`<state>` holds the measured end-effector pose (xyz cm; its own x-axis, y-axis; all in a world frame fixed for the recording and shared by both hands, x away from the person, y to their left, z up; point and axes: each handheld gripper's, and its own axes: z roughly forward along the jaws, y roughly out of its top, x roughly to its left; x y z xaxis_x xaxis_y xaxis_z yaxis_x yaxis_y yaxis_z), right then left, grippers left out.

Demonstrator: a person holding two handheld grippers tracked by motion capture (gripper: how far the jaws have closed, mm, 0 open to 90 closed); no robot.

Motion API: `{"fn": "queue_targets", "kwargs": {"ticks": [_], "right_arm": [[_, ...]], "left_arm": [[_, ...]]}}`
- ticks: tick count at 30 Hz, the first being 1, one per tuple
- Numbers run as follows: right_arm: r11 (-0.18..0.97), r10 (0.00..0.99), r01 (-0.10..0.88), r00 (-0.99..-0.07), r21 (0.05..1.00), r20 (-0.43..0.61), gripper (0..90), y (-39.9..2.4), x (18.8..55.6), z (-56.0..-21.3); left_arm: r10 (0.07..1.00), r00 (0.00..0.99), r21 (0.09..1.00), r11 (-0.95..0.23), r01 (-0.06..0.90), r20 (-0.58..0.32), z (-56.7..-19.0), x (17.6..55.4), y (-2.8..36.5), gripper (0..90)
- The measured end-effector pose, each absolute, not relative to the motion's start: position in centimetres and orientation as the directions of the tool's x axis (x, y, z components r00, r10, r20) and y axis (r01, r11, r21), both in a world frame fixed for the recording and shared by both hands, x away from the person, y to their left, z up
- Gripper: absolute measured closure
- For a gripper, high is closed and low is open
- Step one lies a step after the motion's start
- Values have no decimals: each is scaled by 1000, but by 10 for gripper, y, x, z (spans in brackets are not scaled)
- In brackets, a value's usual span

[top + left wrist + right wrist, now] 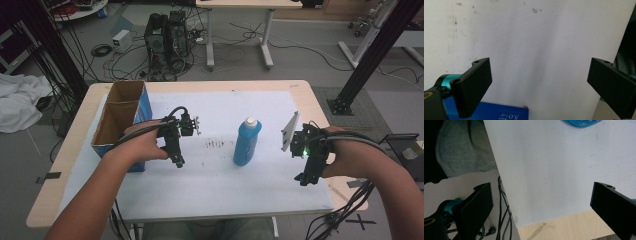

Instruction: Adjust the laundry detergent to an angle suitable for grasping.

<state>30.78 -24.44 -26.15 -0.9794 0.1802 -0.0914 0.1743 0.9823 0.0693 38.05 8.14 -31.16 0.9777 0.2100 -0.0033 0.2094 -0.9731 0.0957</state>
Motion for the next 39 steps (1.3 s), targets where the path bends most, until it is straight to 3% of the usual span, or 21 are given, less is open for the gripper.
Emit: {"fn": "queue_targets", "kwargs": {"ticks": [10, 12, 13, 24, 27, 34, 36, 37, 39], "right_arm": [[983, 174, 168, -980, 70, -92, 35, -243, 310, -262], [982, 182, 175, -979, 74, -96, 35, -243, 310, -262], [981, 186, 179, -978, 74, -92, 35, -243, 310, -262], [979, 195, 188, -977, 78, -89, 35, -243, 312, -262], [979, 196, 189, -977, 80, -86, 35, -244, 312, -262], [979, 193, 186, -977, 81, -89, 35, -243, 314, -261], [979, 191, 184, -977, 82, -92, 35, -243, 314, -261], [978, 195, 186, -976, 89, -94, 35, -243, 315, -260], [979, 189, 179, -976, 95, -108, 35, -242, 316, -260]], "left_arm": [[201, 980, 195, -960, 200, -16, -311, 374, 84, 56], [200, 979, 236, -950, 206, -51, -310, 374, 86, 56], [206, 975, 302, -927, 222, -84, -308, 372, 87, 56], [162, 972, 444, -868, 224, -172, -300, 374, 93, 56], [138, 961, 544, -801, 250, -239, -301, 373, 96, 56], [83, 963, 603, -766, 225, -255, -302, 377, 104, 56], [102, 958, 632, -732, 254, -267, -304, 374, 105, 56], [181, 926, 681, -634, 367, -331, -309, 365, 101, 56], [191, 926, 694, -617, 372, -326, -310, 364, 101, 56]]}}
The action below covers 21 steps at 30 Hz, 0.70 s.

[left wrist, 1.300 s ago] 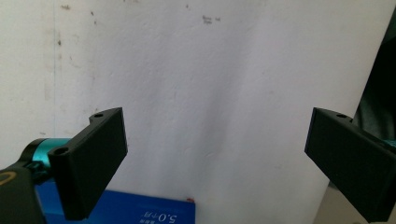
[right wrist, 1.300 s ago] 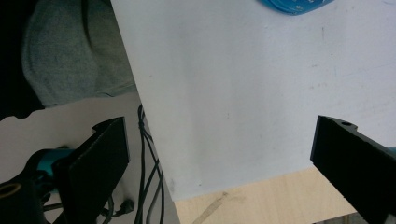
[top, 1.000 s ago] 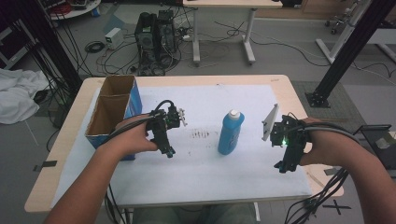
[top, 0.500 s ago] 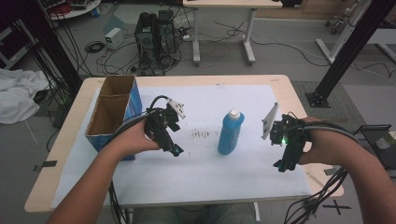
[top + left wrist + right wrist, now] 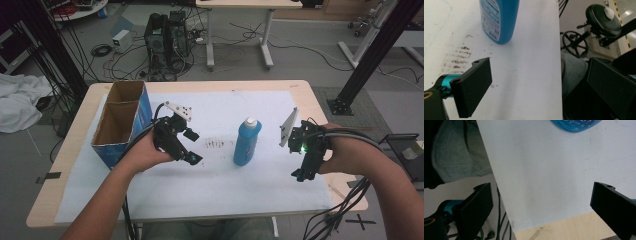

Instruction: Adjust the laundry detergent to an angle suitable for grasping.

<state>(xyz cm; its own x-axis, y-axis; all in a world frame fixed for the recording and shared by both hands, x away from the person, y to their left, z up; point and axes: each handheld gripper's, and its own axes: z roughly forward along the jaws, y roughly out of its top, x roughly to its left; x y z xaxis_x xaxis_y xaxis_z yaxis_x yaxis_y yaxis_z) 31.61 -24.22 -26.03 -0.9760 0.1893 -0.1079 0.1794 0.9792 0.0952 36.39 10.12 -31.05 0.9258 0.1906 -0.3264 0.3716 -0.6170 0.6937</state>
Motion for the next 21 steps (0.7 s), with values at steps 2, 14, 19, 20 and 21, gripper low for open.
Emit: {"fn": "queue_targets", "kwargs": {"ticks": [2, 14, 19, 20, 21], "right_arm": [[979, 186, 175, -976, 101, -116, 35, -242, 317, -260], [978, 190, 178, -974, 106, -123, 35, -245, 315, -263], [977, 200, 188, -972, 103, -120, 35, -246, 313, -263], [976, 204, 192, -972, 103, -120, 35, -245, 313, -263], [977, 198, 186, -973, 104, -121, 35, -246, 313, -263]], "left_arm": [[185, 930, 694, -623, 361, -318, -311, 365, 103, 56], [315, 925, 774, -523, 356, -212, -322, 351, 87, 56], [352, 910, 795, -476, 377, -221, -328, 350, 79, 57], [361, 906, 800, -465, 380, -221, -330, 350, 76, 56], [362, 908, 803, -466, 372, -211, -330, 351, 75, 56]]}}
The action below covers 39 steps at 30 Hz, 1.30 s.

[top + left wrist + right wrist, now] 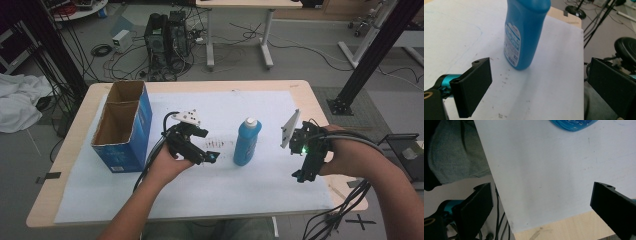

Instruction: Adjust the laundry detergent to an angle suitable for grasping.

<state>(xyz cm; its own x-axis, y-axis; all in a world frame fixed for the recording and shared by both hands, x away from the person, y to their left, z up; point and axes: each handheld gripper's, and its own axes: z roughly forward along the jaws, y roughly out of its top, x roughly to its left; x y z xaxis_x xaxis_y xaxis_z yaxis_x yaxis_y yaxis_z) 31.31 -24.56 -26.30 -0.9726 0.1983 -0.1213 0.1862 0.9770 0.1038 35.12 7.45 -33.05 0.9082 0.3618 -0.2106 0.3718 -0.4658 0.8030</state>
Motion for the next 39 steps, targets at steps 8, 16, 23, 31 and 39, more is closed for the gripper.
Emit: {"fn": "queue_targets", "kwargs": {"ticks": [8, 16, 23, 31, 39], "right_arm": [[977, 195, 182, -973, 110, -126, 35, -246, 312, -262], [974, 209, 196, -970, 111, -122, 35, -248, 310, -263], [976, 203, 191, -972, 106, -119, 35, -250, 310, -265], [973, 207, 193, -971, 125, -119, 35, -250, 310, -267], [975, 197, 182, -973, 126, -116, 35, -251, 312, -268]], "left_arm": [[413, 889, 813, -437, 385, -199, -336, 351, 58, 56], [445, 886, 841, -426, 334, -126, -338, 349, 43, 56], [452, 882, 858, -394, 330, -131, -342, 349, 29, 56], [500, 855, 870, -353, 344, -136, -346, 348, 14, 56], [528, 841, 878, -338, 338, -121, -349, 350, -2, 56]]}}
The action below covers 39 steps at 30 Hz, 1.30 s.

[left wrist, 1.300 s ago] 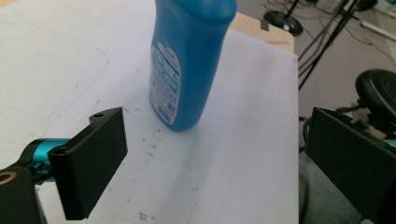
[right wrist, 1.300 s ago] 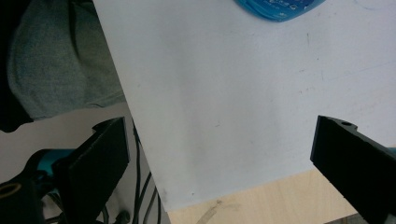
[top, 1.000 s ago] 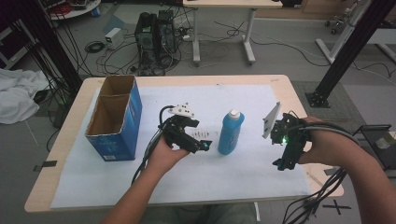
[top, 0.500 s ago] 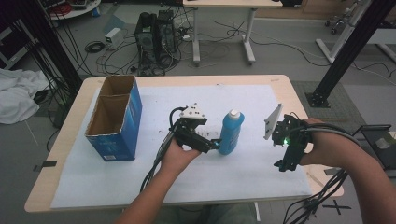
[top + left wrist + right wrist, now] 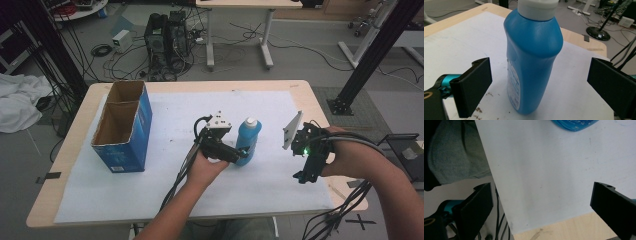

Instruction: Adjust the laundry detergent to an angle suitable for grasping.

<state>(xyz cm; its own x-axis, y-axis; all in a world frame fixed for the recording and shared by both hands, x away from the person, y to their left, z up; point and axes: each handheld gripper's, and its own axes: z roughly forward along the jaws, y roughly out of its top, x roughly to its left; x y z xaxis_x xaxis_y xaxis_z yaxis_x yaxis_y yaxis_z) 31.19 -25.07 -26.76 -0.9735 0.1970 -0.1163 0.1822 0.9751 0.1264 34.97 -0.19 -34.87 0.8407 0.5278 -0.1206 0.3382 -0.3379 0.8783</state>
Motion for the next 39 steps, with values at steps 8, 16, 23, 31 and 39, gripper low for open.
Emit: {"fn": "queue_targets", "kwargs": {"ticks": [8, 16, 23, 31, 39], "right_arm": [[971, 211, 195, -971, 138, -112, 35, -252, 312, -270], [978, 182, 168, -977, 121, -115, 35, -248, 315, -265], [979, 181, 168, -977, 114, -110, 35, -246, 317, -266], [978, 188, 175, -976, 113, -109, 35, -248, 317, -267], [978, 186, 174, -977, 114, -107, 35, -248, 318, -267]], "left_arm": [[521, 845, 878, -339, 338, -124, -350, 354, -16, 56], [551, 828, 856, -377, 353, -98, -356, 362, -30, 56], [575, 814, 849, -391, 355, -75, -357, 366, -38, 56], [590, 805, 847, -397, 353, -60, -357, 368, -44, 56], [620, 782, 839, -387, 383, -71, -359, 371, -51, 56]]}}
